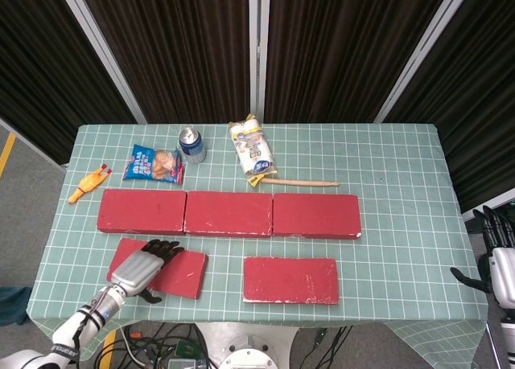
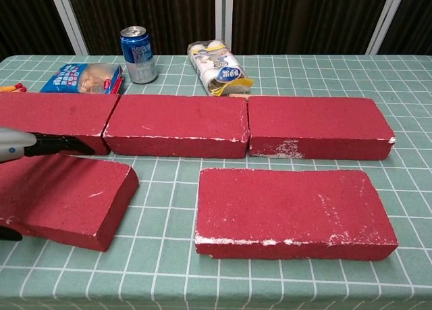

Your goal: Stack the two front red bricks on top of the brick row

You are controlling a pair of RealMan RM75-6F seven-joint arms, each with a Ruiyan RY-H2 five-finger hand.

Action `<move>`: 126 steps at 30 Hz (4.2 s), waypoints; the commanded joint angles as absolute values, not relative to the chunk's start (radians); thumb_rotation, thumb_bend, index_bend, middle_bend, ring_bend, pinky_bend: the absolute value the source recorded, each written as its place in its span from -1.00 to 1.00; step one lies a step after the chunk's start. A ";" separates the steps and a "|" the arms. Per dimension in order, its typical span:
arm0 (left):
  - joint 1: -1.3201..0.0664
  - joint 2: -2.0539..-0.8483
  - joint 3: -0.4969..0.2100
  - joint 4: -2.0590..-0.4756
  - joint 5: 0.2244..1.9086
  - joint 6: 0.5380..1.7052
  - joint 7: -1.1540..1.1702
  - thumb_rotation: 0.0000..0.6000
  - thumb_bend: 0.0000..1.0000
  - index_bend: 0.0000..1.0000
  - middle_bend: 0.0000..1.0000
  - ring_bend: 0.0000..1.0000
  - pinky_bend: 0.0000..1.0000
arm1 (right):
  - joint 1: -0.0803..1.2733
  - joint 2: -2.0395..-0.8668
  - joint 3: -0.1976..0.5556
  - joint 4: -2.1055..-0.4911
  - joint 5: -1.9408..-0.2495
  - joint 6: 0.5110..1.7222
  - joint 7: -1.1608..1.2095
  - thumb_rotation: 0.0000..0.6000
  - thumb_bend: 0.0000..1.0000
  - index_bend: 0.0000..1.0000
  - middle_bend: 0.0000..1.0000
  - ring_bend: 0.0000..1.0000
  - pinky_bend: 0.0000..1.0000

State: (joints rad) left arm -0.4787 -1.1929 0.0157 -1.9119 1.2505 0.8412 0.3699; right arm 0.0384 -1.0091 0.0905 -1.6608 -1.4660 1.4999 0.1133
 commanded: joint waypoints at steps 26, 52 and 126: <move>-0.546 -1.236 0.047 -1.860 1.149 0.844 0.374 1.00 -0.96 -0.90 -0.94 -1.00 -1.00 | 0.037 -1.024 0.088 -1.632 -1.455 1.490 0.134 1.00 -1.00 -1.00 -1.00 -1.00 -1.00; -0.522 -1.196 0.069 -1.926 1.241 0.957 0.347 1.00 -0.65 -0.72 -0.66 -0.86 -1.00 | 0.033 -1.025 0.091 -1.623 -1.442 1.487 0.146 1.00 -1.00 -1.00 -1.00 -1.00 -1.00; -1.068 -1.292 -0.060 -1.670 0.446 0.756 0.420 1.00 -0.65 -0.71 -0.64 -0.87 -1.00 | 0.019 -0.995 0.115 -1.620 -1.415 1.500 0.187 1.00 -1.00 -1.00 -1.00 -1.00 -1.00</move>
State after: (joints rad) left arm -1.0677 -1.2923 -0.0598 -1.6699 0.4463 0.7558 0.4205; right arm 0.0186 -0.9948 0.1148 -1.6196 -1.4154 1.4996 0.1874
